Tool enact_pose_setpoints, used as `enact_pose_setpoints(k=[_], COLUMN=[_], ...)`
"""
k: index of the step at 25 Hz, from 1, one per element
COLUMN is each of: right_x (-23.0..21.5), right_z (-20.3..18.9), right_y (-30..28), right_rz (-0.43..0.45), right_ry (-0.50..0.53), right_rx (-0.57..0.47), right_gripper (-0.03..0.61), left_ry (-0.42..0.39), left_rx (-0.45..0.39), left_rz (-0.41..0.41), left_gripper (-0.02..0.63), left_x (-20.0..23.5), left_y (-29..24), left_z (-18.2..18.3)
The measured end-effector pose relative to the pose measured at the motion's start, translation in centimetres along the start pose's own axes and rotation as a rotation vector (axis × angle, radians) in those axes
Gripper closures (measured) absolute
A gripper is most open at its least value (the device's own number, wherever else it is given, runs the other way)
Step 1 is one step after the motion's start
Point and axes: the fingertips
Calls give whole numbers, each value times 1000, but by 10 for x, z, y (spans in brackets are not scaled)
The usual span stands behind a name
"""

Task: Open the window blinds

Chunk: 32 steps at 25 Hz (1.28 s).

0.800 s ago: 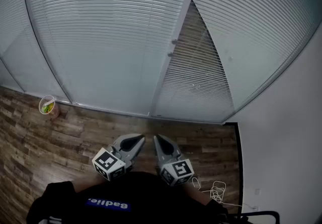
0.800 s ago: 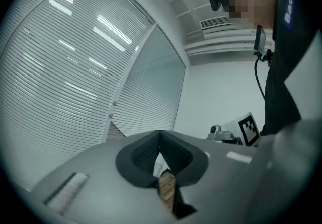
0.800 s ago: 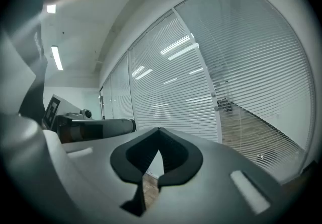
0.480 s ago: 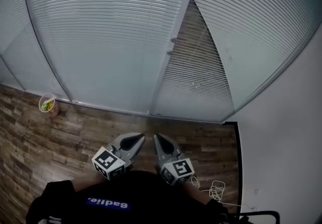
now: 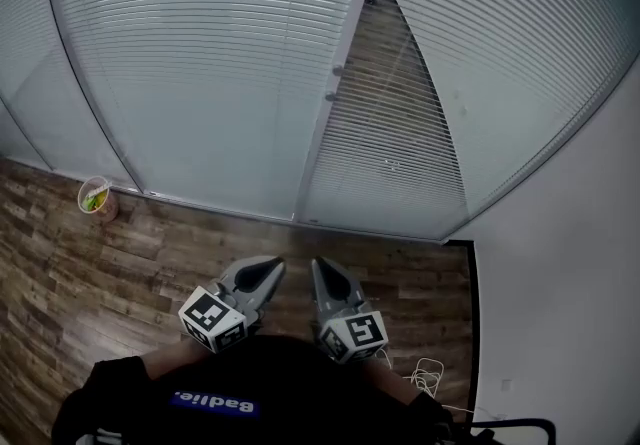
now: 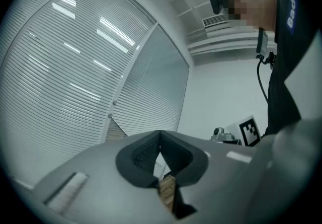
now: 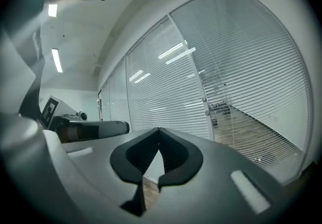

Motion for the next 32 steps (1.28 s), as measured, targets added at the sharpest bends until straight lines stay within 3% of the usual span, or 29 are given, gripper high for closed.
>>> enact_pose_setpoints(k=[15, 24, 32], right_x=[-38, -53, -55], right_z=[-2, -7, 9], right_y=[3, -49, -121], right_rz=[35, 1, -53], right_ry=[-11, 27, 23], right_rx=[18, 17, -5], right_gripper=[575, 575, 575], left_ry=[-6, 11, -6], left_rx=[-24, -26, -25], left_rz=[49, 10, -32], left_gripper=[614, 614, 614], left_x=[-9, 43, 109], left_y=[-29, -48, -67], left_z=[-11, -7, 27])
Point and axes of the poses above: the fingertips, and each gripper's own axes: y backward along the fingers, x to its left, z out of its top, and after that the axes turned 7 degrees about -x, right-handed
